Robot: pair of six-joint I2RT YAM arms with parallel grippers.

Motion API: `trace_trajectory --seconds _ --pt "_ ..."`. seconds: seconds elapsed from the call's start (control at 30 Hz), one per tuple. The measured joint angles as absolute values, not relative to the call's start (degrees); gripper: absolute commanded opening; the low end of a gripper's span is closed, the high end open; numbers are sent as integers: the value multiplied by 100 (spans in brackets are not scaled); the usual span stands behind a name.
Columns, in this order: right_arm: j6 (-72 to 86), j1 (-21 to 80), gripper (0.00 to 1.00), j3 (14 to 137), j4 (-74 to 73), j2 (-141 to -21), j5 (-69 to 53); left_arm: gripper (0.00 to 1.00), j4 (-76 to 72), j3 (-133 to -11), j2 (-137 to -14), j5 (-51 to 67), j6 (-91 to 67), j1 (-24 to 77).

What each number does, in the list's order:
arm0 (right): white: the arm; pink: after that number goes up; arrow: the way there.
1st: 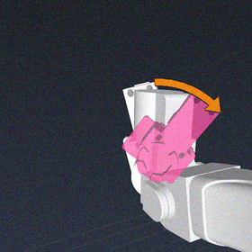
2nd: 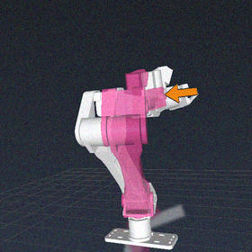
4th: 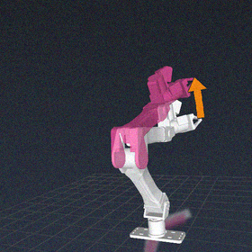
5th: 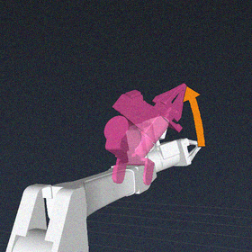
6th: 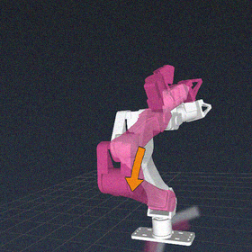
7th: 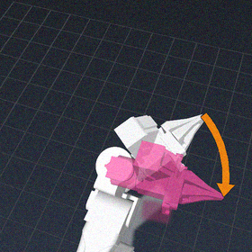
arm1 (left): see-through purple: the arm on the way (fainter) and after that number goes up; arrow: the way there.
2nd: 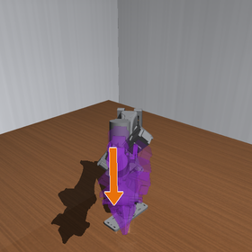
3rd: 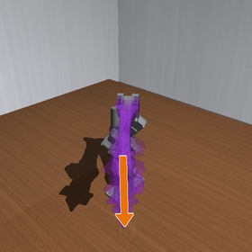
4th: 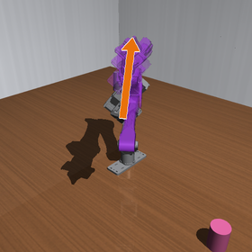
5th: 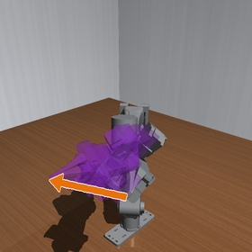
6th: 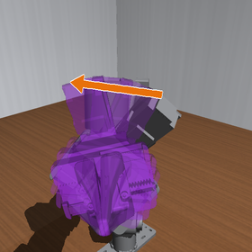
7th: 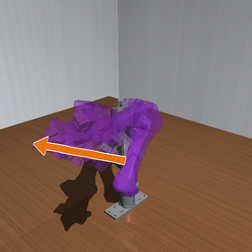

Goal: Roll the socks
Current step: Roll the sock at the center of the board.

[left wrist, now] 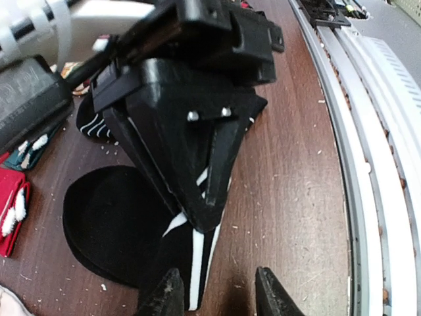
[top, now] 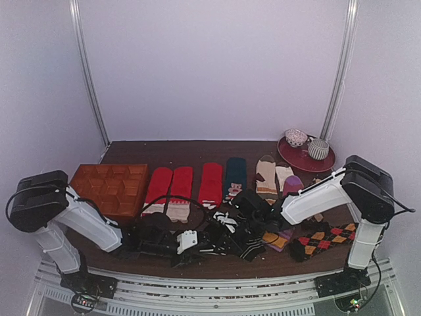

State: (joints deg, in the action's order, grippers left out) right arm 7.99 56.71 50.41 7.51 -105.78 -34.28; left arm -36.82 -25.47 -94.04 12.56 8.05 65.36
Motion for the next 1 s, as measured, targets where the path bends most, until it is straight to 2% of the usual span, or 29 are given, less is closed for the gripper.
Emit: trace_trajectory --seconds 0.57,0.67,0.93,1.0 --pt "740 5627 10 5157 565 -10648 -3546 38 -4440 -2646 -10165 1116 908 6536" --pt "727 5621 10 5175 545 -10659 -3573 32 -4591 -2674 -10283 1125 875 6536" --pt "681 5586 12 5218 484 -10702 -3691 7 -4685 -2735 -10381 1157 735 6493" --pt "663 5583 14 5225 471 -10707 -3710 4 -4694 -2742 -10394 1181 687 6486"
